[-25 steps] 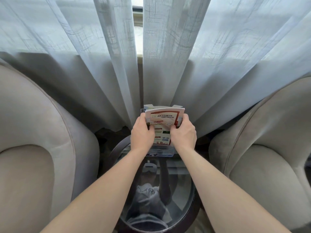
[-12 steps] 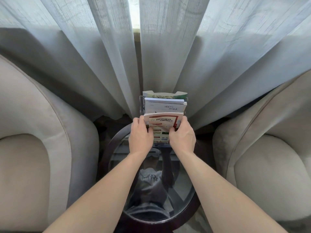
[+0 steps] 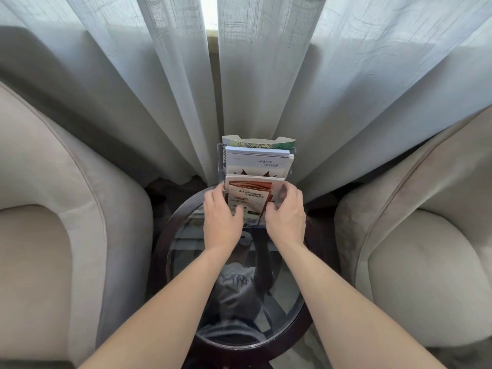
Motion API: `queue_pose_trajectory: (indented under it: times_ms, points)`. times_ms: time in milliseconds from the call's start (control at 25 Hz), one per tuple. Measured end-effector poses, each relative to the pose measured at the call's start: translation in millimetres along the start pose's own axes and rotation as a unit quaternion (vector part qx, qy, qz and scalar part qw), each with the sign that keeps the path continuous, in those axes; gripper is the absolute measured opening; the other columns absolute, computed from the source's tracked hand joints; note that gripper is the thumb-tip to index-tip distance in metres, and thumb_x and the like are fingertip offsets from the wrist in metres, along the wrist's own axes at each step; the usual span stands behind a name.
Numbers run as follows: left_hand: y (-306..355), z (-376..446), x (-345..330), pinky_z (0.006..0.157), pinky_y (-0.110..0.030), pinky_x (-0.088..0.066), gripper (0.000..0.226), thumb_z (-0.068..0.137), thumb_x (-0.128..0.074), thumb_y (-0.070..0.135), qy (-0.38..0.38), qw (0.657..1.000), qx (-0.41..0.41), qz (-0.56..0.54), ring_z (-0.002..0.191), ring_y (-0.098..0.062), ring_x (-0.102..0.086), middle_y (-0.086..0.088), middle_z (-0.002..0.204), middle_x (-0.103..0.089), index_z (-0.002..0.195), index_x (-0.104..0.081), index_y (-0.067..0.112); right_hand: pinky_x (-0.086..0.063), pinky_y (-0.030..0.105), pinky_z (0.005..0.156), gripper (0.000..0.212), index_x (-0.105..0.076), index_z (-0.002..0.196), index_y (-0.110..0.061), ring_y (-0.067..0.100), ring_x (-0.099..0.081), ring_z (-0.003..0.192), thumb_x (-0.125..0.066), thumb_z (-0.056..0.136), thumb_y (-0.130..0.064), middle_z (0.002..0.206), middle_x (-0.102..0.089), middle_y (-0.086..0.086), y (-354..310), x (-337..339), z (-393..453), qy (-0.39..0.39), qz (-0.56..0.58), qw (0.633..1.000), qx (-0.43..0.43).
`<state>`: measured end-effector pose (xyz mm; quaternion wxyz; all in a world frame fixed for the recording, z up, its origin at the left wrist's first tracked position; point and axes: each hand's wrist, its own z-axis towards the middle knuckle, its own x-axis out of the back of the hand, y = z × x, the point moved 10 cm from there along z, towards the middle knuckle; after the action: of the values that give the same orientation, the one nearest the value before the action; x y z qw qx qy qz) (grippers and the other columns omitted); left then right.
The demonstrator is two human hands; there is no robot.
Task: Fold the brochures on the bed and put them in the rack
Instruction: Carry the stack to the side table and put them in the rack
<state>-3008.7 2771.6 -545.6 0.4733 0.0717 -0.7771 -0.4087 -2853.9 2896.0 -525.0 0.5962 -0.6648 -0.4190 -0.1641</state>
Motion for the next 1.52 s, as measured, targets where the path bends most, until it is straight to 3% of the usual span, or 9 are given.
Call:
queue_pose_trajectory:
  times_ms: [160,280,360,480,600,720,1120,1320,1520]
  points:
    - [-18.8,-10.1,3.2,0.098,-0.039,-0.049,0.063,0.089,-0.064,0.020,0.003,0.998,0.046,-0.034,0.127,-0.018,-0.047,0.004,0.137,-0.038,0.143,-0.034,0.027,-0.054,0.042,0.088,0.055,-0.041,0.140,-0.025,0.018,-0.060,0.107,-0.064,0.090,-0.023,0.127,-0.053,-0.004,12.5,0.2,-10.6,0.009,0.005,0.999,-0.037]
    - [-29.9,-11.5,1.8,0.100,-0.044,-0.050,0.061,0.091,-0.062,0.021,-0.017,0.996,0.073,-0.039,0.128,-0.019,-0.050,0.004,0.141,-0.049,0.142,-0.034,0.036,-0.056,0.046,0.087,0.047,-0.046,0.135,-0.027,0.016,-0.062,0.102,-0.064,0.091,-0.026,0.114,-0.059,-0.008,21.7,-2.4,-17.4,0.011,0.009,0.998,-0.054]
    - [-32.5,-12.3,-1.0,0.101,-0.042,-0.049,0.061,0.092,-0.060,0.022,-0.025,0.996,0.074,-0.037,0.127,-0.021,-0.053,0.003,0.141,-0.055,0.144,-0.032,0.040,-0.055,0.048,0.090,0.045,-0.049,0.135,-0.028,0.018,-0.063,0.107,-0.064,0.092,-0.027,0.118,-0.062,-0.008,23.3,-7.7,-18.9,-0.004,0.002,0.999,-0.053]
    - [-28.7,-14.5,-1.9,0.098,-0.037,-0.045,0.062,0.093,-0.059,0.023,-0.023,0.999,0.044,-0.007,0.127,-0.019,-0.051,0.000,0.136,-0.058,0.147,-0.033,0.039,-0.053,0.048,0.096,0.048,-0.049,0.139,-0.028,0.020,-0.060,0.119,-0.062,0.093,-0.027,0.134,-0.062,-0.005,19.9,-15.8,-17.7,-0.022,-0.004,0.999,-0.041]
    - [-22.9,-15.4,-1.9,0.101,-0.042,-0.045,0.066,0.092,-0.060,0.021,-0.016,0.999,0.013,0.035,0.128,-0.020,-0.048,0.003,0.135,-0.058,0.150,-0.032,0.035,-0.052,0.047,0.099,0.049,-0.048,0.139,-0.029,0.022,-0.059,0.122,-0.060,0.092,-0.027,0.136,-0.061,-0.006,18.5,-18.5,-16.4,-0.018,0.009,0.999,-0.051]
    - [-23.5,-16.7,-6.7,0.098,-0.040,-0.047,0.066,0.094,-0.058,0.020,-0.025,0.999,0.032,0.007,0.126,-0.020,-0.050,0.002,0.136,-0.058,0.151,-0.030,0.037,-0.050,0.049,0.102,0.054,-0.044,0.143,-0.031,0.020,-0.055,0.128,-0.062,0.093,-0.025,0.141,-0.058,-0.006,21.0,-18.7,-18.8,-0.015,0.028,0.998,-0.060]
    - [-9.1,-19.0,-18.5,0.102,-0.047,-0.047,0.067,0.091,-0.059,0.019,-0.027,1.000,0.012,0.011,0.125,-0.018,-0.046,0.005,0.133,-0.059,0.148,-0.030,0.039,-0.049,0.033,0.088,0.048,-0.046,0.135,-0.032,0.015,-0.060,0.115,-0.062,0.090,-0.022,0.130,-0.060,-0.009,26.8,0.0,-14.8,0.031,0.042,0.997,-0.057]
    - [-5.3,-17.5,-20.2,0.102,-0.048,-0.047,0.067,0.089,-0.061,0.020,-0.024,0.999,0.011,0.027,0.126,-0.020,-0.048,0.004,0.136,-0.056,0.146,-0.030,0.037,-0.055,0.039,0.090,0.061,-0.036,0.148,-0.025,0.020,-0.057,0.119,-0.061,0.093,-0.025,0.137,-0.048,-0.003,26.9,-5.2,-15.9,0.010,0.001,0.999,-0.046]
    - [-8.6,-18.0,-24.2,0.103,-0.048,-0.047,0.067,0.088,-0.061,0.020,-0.043,0.999,0.023,0.013,0.128,-0.020,-0.049,0.004,0.137,-0.055,0.146,-0.031,0.037,-0.049,0.042,0.099,0.068,-0.034,0.151,-0.028,0.022,-0.054,0.126,-0.063,0.090,-0.020,0.142,-0.049,-0.001,34.5,-5.1,-10.5,0.006,0.043,0.996,-0.075]
